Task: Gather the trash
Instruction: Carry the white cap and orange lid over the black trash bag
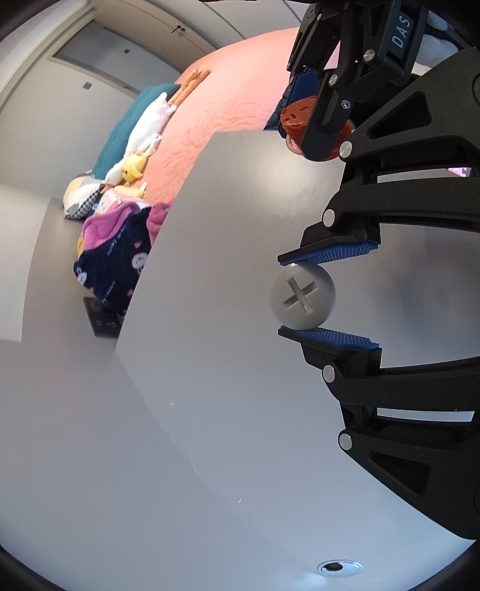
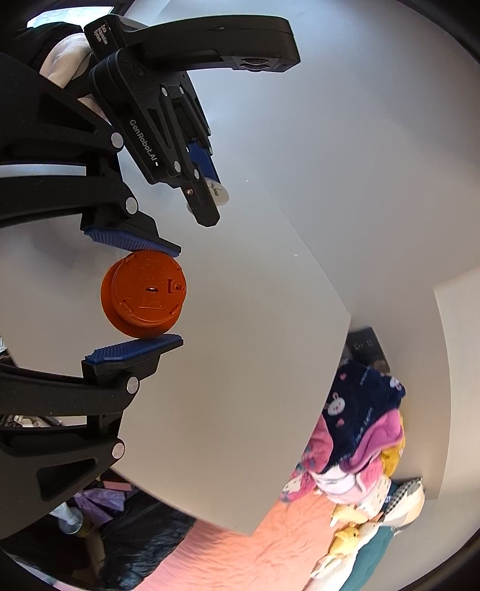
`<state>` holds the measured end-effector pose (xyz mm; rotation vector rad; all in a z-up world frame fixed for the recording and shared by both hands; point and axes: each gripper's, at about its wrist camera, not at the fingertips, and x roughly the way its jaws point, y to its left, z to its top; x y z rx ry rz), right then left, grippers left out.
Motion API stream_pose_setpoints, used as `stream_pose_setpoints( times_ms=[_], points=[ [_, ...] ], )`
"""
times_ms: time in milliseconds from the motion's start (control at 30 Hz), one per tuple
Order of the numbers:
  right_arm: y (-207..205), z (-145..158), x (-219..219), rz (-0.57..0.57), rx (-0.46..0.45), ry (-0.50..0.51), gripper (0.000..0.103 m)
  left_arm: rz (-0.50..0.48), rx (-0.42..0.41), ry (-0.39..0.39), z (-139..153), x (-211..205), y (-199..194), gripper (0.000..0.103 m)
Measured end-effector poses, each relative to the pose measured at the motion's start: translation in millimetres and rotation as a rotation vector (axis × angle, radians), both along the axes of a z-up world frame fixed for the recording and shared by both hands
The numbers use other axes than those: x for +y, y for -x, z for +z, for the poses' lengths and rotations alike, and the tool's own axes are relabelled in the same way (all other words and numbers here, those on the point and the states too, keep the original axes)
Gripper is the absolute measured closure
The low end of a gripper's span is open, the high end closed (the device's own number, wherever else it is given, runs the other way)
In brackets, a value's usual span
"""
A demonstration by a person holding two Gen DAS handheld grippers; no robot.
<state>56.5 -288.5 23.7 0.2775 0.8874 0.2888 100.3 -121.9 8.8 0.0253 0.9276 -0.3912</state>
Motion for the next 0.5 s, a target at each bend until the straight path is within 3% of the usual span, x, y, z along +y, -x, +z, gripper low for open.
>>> stream_pose_setpoints(
  times_ms=[500],
  points=[
    [47, 5, -59, -0.137, -0.024, -0.005, 0.059, -0.141, -0.009, -0.001, 4, -62, 17, 0.071]
  ],
)
